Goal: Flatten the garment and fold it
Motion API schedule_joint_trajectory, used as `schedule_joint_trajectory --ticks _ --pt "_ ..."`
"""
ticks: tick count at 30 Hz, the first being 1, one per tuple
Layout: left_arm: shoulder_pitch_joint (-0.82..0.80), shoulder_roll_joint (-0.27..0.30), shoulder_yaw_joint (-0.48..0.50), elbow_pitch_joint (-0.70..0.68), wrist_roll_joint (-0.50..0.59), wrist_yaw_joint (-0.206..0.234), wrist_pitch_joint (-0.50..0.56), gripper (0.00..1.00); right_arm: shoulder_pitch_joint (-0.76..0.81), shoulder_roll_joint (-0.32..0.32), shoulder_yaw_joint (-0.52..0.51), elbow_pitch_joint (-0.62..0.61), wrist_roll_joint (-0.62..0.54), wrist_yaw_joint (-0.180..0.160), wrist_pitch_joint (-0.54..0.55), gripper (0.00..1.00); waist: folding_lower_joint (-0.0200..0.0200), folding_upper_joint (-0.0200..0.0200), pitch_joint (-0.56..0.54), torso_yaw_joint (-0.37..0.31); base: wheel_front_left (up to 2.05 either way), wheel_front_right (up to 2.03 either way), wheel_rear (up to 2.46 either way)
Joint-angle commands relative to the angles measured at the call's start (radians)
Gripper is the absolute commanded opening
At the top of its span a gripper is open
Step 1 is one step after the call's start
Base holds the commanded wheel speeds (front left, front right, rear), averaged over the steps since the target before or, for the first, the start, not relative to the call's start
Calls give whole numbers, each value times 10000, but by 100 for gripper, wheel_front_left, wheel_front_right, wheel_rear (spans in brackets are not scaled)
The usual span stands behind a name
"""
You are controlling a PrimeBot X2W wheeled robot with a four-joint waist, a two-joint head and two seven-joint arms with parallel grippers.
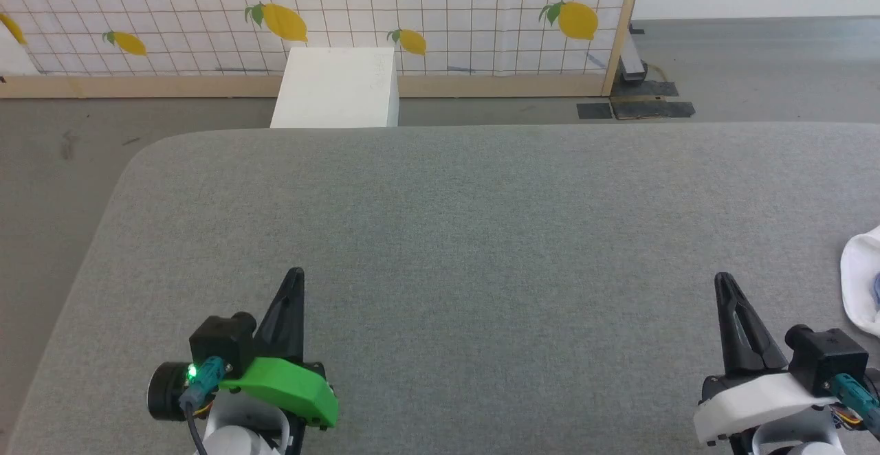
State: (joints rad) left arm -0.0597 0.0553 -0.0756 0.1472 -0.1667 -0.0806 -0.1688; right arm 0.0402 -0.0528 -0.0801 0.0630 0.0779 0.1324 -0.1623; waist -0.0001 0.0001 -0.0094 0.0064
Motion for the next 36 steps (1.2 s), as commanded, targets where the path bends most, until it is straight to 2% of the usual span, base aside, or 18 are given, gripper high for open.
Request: schedule_joint_trajectory --ticks 1,36 --pt "192 -18 54 -87 107 72 49 0 -132 8 40 -74 -73 -6 68 0 1 -1 1 0 0 0 0" --pt "389 -34 396 -761 866 429 847 0 -263 17 410 -344 -417 -11 825 0 1 -1 46 -31 0 0 0"
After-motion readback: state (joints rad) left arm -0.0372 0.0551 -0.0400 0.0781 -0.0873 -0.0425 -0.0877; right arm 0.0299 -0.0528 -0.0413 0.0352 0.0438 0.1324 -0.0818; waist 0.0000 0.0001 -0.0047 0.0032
